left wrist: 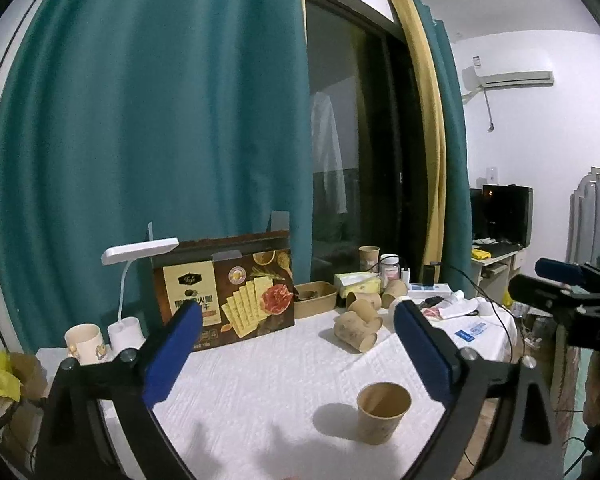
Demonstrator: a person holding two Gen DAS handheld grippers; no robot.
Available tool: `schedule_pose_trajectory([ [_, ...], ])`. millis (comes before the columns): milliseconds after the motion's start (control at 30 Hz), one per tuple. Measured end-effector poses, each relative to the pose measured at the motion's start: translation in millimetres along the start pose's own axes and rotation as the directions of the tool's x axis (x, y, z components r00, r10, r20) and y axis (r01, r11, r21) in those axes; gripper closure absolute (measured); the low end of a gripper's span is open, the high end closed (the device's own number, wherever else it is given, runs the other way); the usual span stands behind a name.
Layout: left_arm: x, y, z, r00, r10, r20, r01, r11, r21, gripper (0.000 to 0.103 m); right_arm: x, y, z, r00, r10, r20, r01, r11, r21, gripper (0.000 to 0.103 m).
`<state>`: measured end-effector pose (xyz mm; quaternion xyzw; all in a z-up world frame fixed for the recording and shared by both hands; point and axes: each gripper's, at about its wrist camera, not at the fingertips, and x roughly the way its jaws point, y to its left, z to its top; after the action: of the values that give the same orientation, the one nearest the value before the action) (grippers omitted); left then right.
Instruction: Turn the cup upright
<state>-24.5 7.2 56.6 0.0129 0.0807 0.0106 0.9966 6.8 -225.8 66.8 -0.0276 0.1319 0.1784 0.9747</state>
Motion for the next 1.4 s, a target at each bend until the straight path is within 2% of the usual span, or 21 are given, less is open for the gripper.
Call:
schedule_pose_trajectory([
  [333,13,13,-12,0.999,0.002,-0.049,-0.003,1.0,-0.027,0.005,18,7,-10,0.999,0.013,-0.044,-0.013,1.0,-0.007,0.022],
  [1400,14,2,-13,0.999,-0.01,-0.044,0.009,1.0,-0.028,0.005,27,4,-14,0.998,0.025,-0.059,-0.024,1.0,0.01,0.022],
])
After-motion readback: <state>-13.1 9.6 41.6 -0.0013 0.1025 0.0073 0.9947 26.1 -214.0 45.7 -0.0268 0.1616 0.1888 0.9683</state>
